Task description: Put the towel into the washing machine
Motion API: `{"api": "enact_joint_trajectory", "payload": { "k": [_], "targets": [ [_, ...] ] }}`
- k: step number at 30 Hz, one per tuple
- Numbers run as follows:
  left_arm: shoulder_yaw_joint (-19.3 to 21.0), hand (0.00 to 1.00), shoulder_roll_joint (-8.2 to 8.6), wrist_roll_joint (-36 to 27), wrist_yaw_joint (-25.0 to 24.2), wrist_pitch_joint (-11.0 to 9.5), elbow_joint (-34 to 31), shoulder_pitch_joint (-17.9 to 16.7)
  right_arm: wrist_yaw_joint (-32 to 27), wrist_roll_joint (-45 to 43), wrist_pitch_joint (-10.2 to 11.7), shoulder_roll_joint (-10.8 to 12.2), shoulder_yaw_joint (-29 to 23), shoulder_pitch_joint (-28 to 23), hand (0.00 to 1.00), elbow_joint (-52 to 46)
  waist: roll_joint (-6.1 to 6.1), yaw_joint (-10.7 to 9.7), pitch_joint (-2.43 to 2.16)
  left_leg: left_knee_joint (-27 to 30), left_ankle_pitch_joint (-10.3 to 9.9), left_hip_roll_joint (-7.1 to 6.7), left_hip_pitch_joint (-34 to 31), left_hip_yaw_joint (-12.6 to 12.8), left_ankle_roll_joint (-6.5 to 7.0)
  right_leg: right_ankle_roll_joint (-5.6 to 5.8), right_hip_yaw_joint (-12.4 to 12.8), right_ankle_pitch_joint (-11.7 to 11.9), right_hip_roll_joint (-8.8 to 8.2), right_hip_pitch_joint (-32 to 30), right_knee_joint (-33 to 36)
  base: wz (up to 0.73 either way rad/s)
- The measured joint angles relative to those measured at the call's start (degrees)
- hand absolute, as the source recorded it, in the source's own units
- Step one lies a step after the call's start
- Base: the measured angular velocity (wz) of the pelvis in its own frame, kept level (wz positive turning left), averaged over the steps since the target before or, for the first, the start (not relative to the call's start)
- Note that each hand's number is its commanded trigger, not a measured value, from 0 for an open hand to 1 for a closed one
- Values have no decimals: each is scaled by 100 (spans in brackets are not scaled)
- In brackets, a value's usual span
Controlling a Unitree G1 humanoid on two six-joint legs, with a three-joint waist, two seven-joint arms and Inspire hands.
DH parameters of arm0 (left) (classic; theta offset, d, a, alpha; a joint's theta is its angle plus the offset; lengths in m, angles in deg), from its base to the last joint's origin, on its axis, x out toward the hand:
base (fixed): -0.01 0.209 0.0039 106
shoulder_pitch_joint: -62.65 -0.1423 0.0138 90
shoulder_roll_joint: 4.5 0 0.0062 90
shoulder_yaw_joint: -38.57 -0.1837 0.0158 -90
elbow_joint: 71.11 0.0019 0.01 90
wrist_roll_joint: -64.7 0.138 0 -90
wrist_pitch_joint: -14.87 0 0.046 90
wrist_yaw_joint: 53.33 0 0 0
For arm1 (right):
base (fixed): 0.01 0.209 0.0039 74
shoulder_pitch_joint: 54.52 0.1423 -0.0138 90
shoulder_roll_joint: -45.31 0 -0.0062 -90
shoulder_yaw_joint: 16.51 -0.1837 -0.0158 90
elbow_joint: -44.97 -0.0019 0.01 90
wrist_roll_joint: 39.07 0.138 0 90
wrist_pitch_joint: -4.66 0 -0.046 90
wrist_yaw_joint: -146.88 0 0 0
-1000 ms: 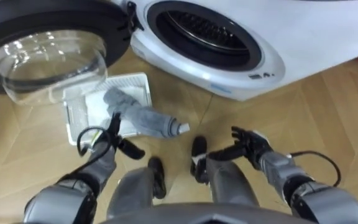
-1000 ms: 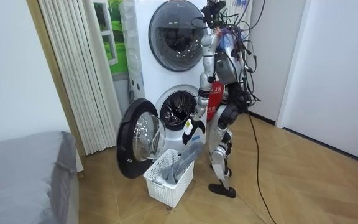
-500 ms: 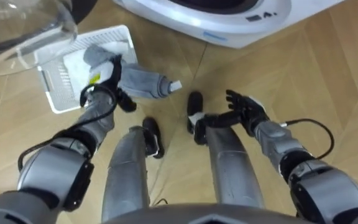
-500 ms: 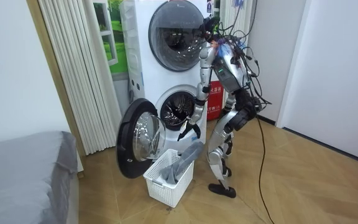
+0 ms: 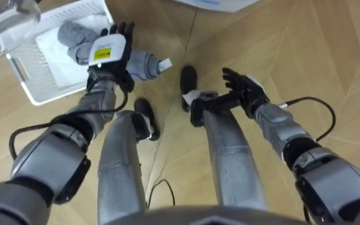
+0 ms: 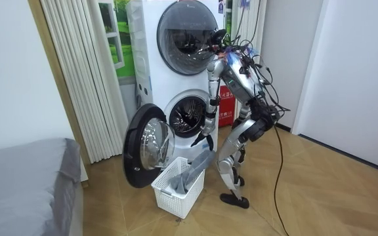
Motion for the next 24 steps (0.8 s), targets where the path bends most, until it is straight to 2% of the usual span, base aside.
{"api": "enact_joint_trajectory", "payload": {
  "k": [6,10,13,14,17,24],
  "targets": [
    [-242,0,-50,-1,101,-27,3,24,192,96,43,-23,28,1,0,-100,-3,-88,1,125,-36,16,-199,-17,-10,-5,-24,1,-15,-175,92,0],
    [-440,0,-111,-2,78,-67,17,35,246,276,80,-10,99,10,0,-147,-33,-222,9,225,-81,18,-278,-23,33,5,-18,-44,-27,-265,199,0],
    [-596,0,-232,-5,44,-94,56,156,268,472,165,4,215,137,0,-161,-75,-350,23,406,-141,28,-523,-11,45,19,24,-62,-26,-530,366,-5],
    [-682,0,-271,-4,-29,-94,84,225,294,558,174,6,224,185,0,-164,-97,-385,36,491,-167,45,-622,-3,69,19,29,-80,-26,-631,444,-8],
    [-849,0,-333,-13,-182,-95,137,285,305,678,230,43,252,229,0,-179,-115,-469,39,688,-247,110,-804,-11,97,18,-2,-131,-19,-797,588,-6],
    [-1122,0,-304,-127,-602,-46,241,356,282,792,269,30,272,291,0,-312,-119,-483,38,718,-262,97,-984,-6,119,24,-10,-141,-54,-978,633,0]
  ]
}}
